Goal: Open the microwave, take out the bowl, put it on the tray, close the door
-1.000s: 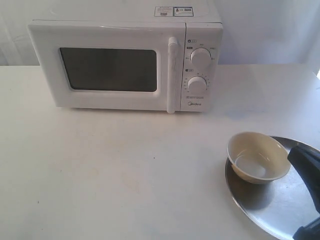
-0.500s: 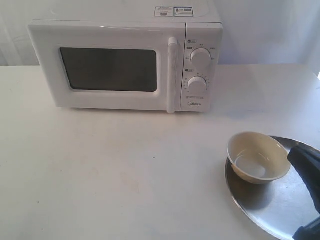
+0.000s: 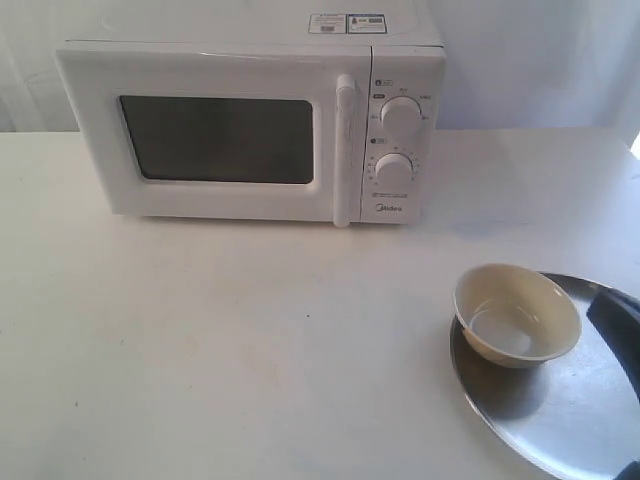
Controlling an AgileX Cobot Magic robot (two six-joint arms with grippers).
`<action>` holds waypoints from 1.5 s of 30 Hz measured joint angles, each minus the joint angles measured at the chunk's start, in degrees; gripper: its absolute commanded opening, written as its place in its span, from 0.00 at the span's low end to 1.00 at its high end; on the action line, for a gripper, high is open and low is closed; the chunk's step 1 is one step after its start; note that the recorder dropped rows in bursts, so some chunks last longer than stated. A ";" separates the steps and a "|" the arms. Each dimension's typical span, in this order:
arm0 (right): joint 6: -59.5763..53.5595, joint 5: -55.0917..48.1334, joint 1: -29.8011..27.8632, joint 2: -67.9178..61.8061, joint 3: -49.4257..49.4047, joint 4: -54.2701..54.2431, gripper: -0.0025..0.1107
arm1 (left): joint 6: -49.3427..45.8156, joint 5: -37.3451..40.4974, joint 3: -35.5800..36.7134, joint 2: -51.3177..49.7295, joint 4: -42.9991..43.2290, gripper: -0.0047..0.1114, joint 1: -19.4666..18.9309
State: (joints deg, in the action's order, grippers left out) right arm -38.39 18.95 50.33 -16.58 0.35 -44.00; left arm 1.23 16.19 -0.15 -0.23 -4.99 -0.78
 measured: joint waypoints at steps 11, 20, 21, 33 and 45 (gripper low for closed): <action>1.27 -22.96 -22.45 13.72 0.00 -0.21 0.02 | 0.00 0.00 0.00 0.00 0.00 0.04 0.00; -5.15 -30.00 -23.46 16.17 0.00 0.87 0.02 | 0.00 0.00 0.00 0.00 0.00 0.04 0.00; -5.57 -30.25 -24.32 16.17 0.00 2.12 0.02 | 0.00 0.00 0.00 0.00 0.00 0.04 0.00; -5.94 -39.67 -28.56 16.20 0.00 17.99 0.02 | 0.00 0.00 0.00 0.00 0.00 0.04 0.00; -4.25 -30.83 -28.56 16.20 -0.05 3.87 0.02 | 0.00 0.00 0.00 0.00 0.00 0.04 0.00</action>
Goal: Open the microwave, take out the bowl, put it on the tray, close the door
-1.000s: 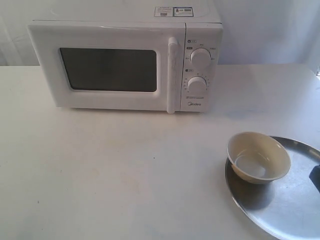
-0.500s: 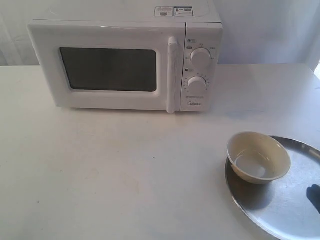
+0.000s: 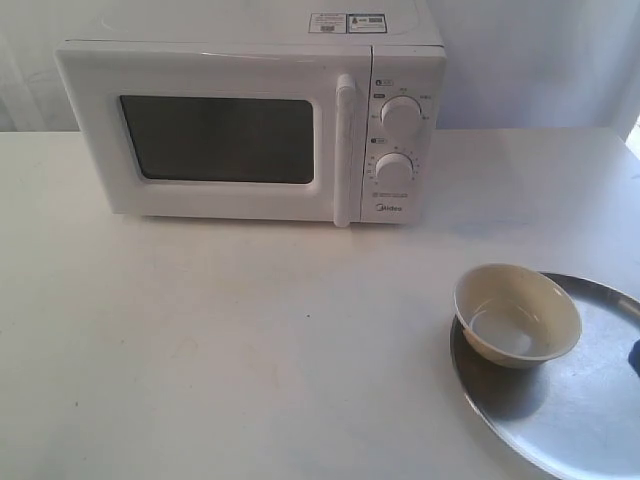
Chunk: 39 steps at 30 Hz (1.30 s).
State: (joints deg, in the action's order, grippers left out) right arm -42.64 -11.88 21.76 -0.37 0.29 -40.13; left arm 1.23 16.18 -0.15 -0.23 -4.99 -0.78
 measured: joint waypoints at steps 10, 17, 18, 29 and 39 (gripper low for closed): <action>-20.86 9.24 0.00 0.00 0.00 -31.69 0.02 | 0.00 0.00 0.00 0.00 0.00 0.04 0.00; -5.36 4.19 0.00 0.00 0.00 -7.16 0.02 | 0.00 0.00 0.00 0.00 0.00 0.04 0.00; 2.95 3.13 0.00 0.00 0.00 1.01 0.02 | 0.00 0.00 0.00 0.00 0.00 0.04 0.00; 52.70 -8.64 0.00 0.00 -0.24 51.44 0.02 | 0.00 0.00 0.00 0.00 0.00 0.04 0.00; 43.52 -8.88 0.00 0.00 -0.24 49.46 0.02 | 0.00 0.00 0.00 0.00 0.00 0.04 0.00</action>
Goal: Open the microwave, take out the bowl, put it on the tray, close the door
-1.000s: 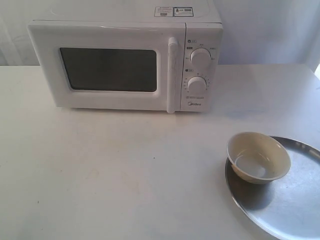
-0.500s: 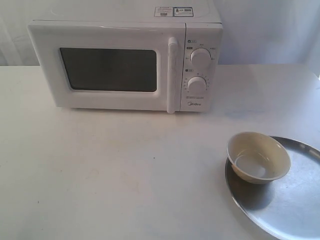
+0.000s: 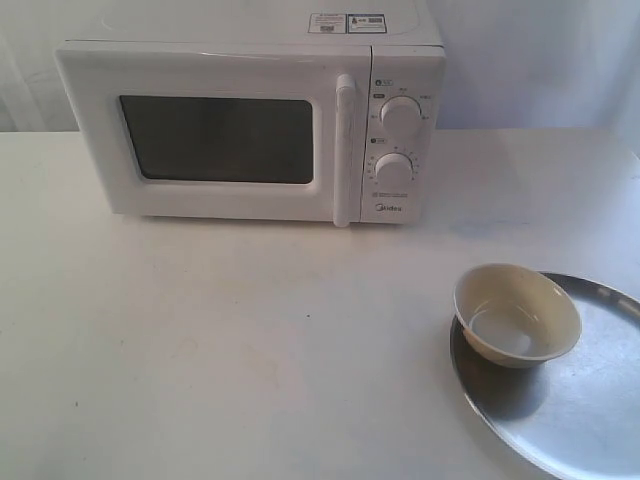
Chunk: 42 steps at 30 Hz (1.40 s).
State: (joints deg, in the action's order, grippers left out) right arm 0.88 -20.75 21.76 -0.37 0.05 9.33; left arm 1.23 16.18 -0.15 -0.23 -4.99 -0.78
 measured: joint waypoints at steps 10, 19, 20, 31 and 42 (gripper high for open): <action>-4.03 -0.11 0.00 0.00 0.00 -3.23 0.02 | 0.00 0.00 0.00 0.00 0.00 0.04 0.00; -0.88 -0.11 0.00 0.00 0.00 -3.45 0.02 | 0.00 0.00 0.00 0.00 0.00 0.04 0.00; -0.88 -0.11 0.00 0.00 0.00 -3.45 0.02 | 0.00 0.00 0.00 0.00 0.00 0.04 0.00; -0.88 -0.11 0.00 0.00 0.00 -3.45 0.02 | 0.00 0.00 0.00 0.00 0.00 0.04 0.00; -0.88 -0.11 0.00 0.00 0.00 -3.45 0.02 | 0.00 0.00 0.00 0.00 0.00 0.04 0.00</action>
